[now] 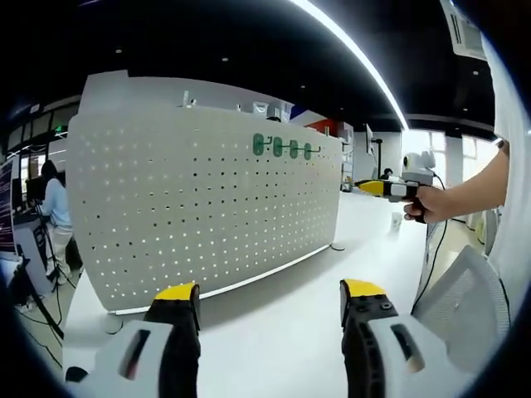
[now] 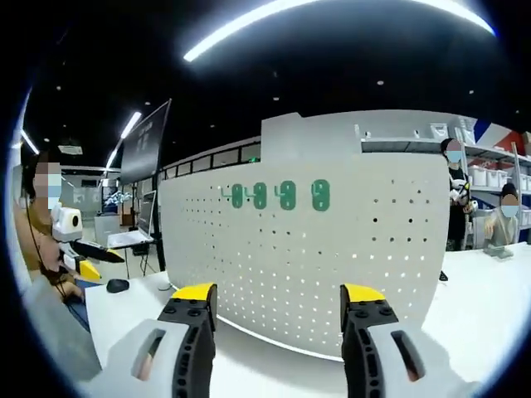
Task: Insert the hook assembly into the mounting plate slot until the hook locks in place.
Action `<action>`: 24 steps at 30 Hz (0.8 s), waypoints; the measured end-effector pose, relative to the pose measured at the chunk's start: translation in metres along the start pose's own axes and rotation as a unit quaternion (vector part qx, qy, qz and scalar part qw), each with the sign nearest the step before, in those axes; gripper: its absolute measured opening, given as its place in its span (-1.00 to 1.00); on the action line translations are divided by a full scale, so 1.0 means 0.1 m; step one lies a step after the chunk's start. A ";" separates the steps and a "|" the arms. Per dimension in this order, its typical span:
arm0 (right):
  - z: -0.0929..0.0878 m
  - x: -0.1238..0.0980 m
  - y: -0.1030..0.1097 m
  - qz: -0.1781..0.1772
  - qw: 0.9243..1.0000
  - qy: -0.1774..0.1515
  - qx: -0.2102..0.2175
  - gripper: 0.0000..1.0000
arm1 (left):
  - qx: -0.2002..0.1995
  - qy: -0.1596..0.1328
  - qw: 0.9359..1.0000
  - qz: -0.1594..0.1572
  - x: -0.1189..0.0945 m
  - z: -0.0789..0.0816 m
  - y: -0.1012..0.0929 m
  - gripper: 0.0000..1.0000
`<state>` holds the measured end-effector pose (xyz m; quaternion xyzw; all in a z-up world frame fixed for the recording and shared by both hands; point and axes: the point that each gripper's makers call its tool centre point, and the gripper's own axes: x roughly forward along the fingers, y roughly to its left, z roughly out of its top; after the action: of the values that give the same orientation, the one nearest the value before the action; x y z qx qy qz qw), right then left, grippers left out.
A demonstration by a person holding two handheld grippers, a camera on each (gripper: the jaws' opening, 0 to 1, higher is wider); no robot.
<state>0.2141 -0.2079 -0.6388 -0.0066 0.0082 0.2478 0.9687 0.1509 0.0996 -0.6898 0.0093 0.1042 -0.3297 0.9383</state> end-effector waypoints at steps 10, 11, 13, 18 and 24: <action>-0.21 -0.26 0.08 0.000 1.000 0.015 0.018 0.22 | -0.001 -0.003 1.000 0.005 -0.06 -0.02 0.01 0.44; -0.22 -0.29 0.09 0.001 1.000 0.016 0.021 0.22 | -0.001 -0.003 1.000 0.006 -0.07 -0.02 0.01 0.45; -0.25 -0.33 0.12 0.004 1.000 0.018 0.021 0.22 | 0.000 -0.003 1.000 0.008 -0.08 -0.03 0.03 0.46; -0.33 -0.43 0.17 0.010 0.999 0.028 0.020 0.23 | 0.001 0.000 1.000 0.013 -0.13 -0.05 0.06 0.46; -0.43 -0.55 0.20 0.008 0.999 0.033 0.033 0.24 | 0.006 -0.001 1.000 0.021 -0.23 -0.08 0.11 0.52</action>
<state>0.1558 -0.2171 -0.6814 0.0169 0.0486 0.2550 0.9656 0.1382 0.1230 -0.6938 0.0171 0.1005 -0.3103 0.9452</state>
